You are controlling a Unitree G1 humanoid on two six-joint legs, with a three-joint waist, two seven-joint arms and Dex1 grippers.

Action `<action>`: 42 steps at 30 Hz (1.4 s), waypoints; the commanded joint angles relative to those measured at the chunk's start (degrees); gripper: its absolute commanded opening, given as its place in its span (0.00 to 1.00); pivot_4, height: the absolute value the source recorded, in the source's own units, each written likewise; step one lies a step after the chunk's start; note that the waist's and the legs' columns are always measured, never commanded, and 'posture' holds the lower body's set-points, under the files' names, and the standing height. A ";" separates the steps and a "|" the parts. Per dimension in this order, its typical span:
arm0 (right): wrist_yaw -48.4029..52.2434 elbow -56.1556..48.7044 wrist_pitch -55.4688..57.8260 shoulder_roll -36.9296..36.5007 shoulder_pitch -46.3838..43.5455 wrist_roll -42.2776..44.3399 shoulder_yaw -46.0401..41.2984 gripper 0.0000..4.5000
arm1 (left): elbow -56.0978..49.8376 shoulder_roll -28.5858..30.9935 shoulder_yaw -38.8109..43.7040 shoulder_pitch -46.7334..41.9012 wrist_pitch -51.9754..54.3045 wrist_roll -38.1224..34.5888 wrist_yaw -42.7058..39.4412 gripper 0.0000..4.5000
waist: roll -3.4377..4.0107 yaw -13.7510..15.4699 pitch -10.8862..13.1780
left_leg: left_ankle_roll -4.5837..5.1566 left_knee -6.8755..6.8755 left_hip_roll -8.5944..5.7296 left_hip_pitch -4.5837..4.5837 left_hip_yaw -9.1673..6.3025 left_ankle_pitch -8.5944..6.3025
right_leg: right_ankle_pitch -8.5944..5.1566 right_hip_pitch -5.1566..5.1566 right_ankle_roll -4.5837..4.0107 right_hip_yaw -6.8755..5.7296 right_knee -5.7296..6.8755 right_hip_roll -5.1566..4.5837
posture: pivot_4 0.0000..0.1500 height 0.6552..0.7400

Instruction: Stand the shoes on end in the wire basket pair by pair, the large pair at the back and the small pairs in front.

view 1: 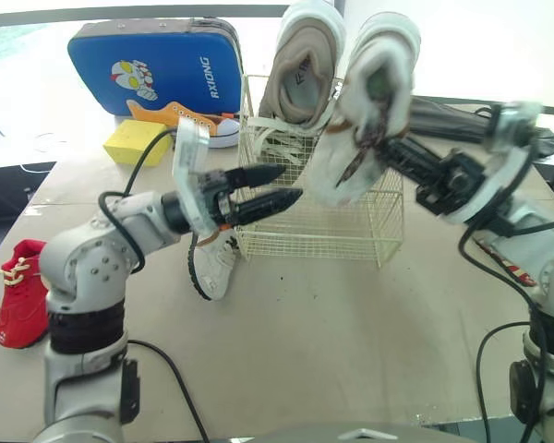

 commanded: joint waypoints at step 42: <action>35.93 26.11 -24.39 -3.30 -4.85 -49.36 11.86 0.98 | -15.30 3.97 4.38 17.39 -14.30 1.35 2.24 0.98 | -0.05 0.20 -0.06 | -0.03 -0.05 0.03 0.05 0.02 -0.01 | 0.00 0.04 -0.02 0.06 -0.03 -0.05 | 1.00 1.00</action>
